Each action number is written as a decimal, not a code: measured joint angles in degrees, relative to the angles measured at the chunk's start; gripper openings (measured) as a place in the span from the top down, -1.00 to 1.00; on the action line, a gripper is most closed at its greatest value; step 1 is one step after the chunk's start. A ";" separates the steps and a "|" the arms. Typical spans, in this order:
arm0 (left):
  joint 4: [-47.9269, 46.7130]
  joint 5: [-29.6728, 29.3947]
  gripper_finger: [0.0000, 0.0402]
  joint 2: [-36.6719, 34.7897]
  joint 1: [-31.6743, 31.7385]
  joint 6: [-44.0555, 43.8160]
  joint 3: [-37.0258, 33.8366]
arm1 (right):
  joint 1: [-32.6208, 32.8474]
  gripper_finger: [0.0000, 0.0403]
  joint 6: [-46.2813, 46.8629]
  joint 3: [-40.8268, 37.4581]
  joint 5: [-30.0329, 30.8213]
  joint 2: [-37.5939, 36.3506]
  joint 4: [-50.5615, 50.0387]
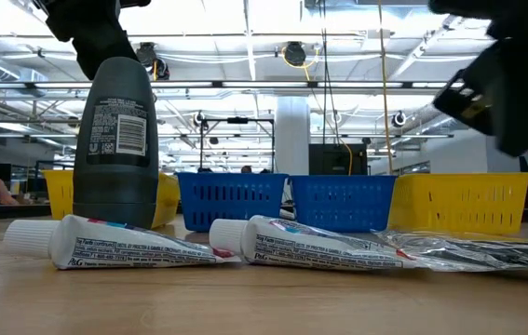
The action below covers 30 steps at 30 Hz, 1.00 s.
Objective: Pick & Place Travel size toiletries
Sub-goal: Put the hairbrush into the left yellow bin
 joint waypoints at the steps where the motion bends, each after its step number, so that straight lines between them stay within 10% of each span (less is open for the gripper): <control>1: 0.00 0.00 0.39 0.00 0.00 0.15 0.00 | 0.69 0.45 0.63 0.00 -0.01 0.00 0.30; 30: -0.04 0.23 0.39 0.00 -0.11 -0.37 0.00 | 7.35 0.48 -0.24 12.74 6.40 13.96 -7.82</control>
